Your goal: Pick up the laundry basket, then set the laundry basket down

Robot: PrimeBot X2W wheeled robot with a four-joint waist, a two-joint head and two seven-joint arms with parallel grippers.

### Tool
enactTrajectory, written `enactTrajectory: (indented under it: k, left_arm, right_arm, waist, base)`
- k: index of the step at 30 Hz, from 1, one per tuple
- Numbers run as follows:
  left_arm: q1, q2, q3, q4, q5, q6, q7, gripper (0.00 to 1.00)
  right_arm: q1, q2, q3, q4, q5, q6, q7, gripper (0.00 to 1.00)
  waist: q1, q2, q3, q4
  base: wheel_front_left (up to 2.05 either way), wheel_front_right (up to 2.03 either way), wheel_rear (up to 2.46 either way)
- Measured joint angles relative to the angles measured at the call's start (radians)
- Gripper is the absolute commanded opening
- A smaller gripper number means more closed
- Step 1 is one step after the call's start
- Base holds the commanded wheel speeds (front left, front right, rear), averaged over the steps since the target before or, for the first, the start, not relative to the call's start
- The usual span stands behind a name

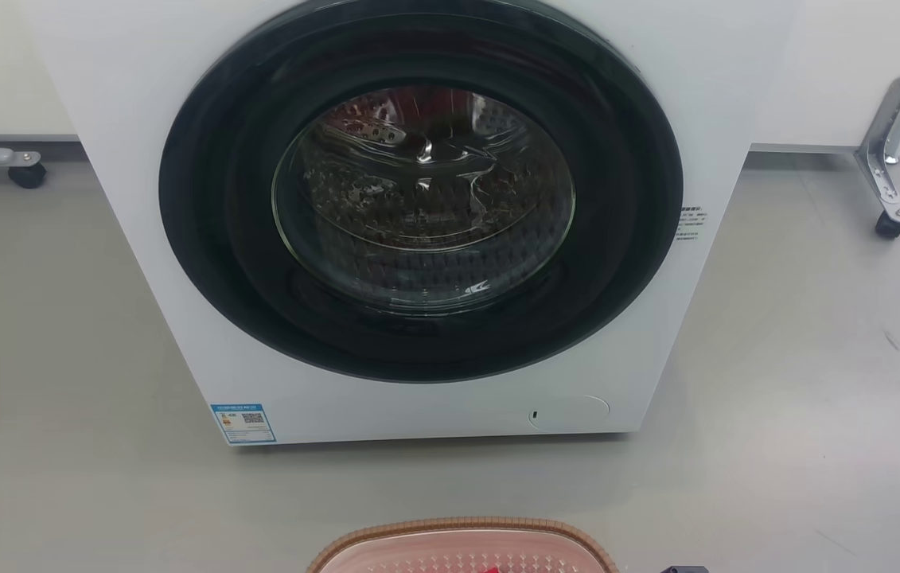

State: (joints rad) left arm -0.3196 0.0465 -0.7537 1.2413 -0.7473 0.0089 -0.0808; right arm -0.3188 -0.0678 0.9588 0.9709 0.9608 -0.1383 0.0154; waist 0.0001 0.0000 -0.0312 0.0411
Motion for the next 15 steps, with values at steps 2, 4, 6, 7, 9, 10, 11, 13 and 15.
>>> enactTrajectory:
  k: [2, 4, 6, 7, 9, 10, 11, 13, 15]
  left_arm:
    - [0.0, 0.0, -0.001, 0.0, 0.0, 0.0, 0.0, 0.0]
    - [0.0, 0.0, -0.002, 0.001, 0.0, 0.0, 0.0, 0.0]
    - [0.0, 0.0, -0.003, 0.002, 0.0, 0.0, 0.0, 0.0]
    - [0.0, 0.0, -0.003, 0.003, 0.0, 0.0, 0.0, 0.0]
    - [0.0, 0.0, -0.004, 0.004, 0.0, 0.0, 0.0, 0.0]
    - [0.0, 0.0, -0.004, 0.005, 0.0, 0.0, 0.0, 0.0]
    - [0.0, 0.0, -0.005, 0.005, -0.001, 0.0, 0.0, 0.0]
    - [0.0, 0.0, -0.005, 0.006, -0.001, 0.0, 0.0, 0.0]
    - [0.0, 0.0, -0.006, 0.007, -0.001, 0.0, 0.0, 0.0]
  right_arm:
    - [0.0, 0.0, 0.006, 0.001, 0.006, -0.002, -0.001, 0.0]
    - [0.0, 0.0, 0.012, 0.002, 0.009, -0.002, -0.005, 0.0]
    - [-0.002, 0.0, 0.017, 0.003, 0.014, -0.002, -0.008, 0.0]
    - [-0.002, 0.0, 0.02, 0.004, 0.019, -0.002, -0.008, 0.0]
    - [-0.004, 0.0, 0.025, 0.005, 0.028, -0.002, -0.009, 0.0]
    - [-0.005, 0.0, 0.028, 0.006, 0.033, -0.002, -0.009, 0.0]
    - [-0.005, 0.0, 0.03, 0.006, 0.036, -0.002, -0.01, 0.0]
    - [-0.005, 0.0, 0.036, 0.007, 0.038, -0.002, -0.013, 0.0]
    - [-0.007, 0.0, 0.041, 0.008, 0.044, -0.002, -0.017, 0.0]
  waist:
    - [0.0, 0.0, 0.001, 0.0]
    - [0.0, 0.0, 0.003, -0.001]
    - [0.0, 0.0, 0.004, -0.001]
    - [0.0, 0.0, 0.005, -0.001]
    - [0.0, 0.0, 0.006, -0.002]
    - [0.0, 0.0, 0.007, -0.002]
    - [0.0, 0.0, 0.007, -0.002]
    - [0.0, 0.0, 0.008, -0.002]
    - [0.0, 0.0, 0.01, -0.002]
  base:
    - [0.0, 0.0, 0.0]
    - [0.0, 0.0, 0.0]
    - [0.0, 0.0, 0.0]
    - [0.0, 0.0, 0.0]
    - [0.0, 0.0, 0.0]
    - [0.0, 0.0, 0.0]
    - [0.0, 0.0, 0.0]
    - [0.0, 0.0, 0.0]
    - [0.0, 0.0, 0.0]
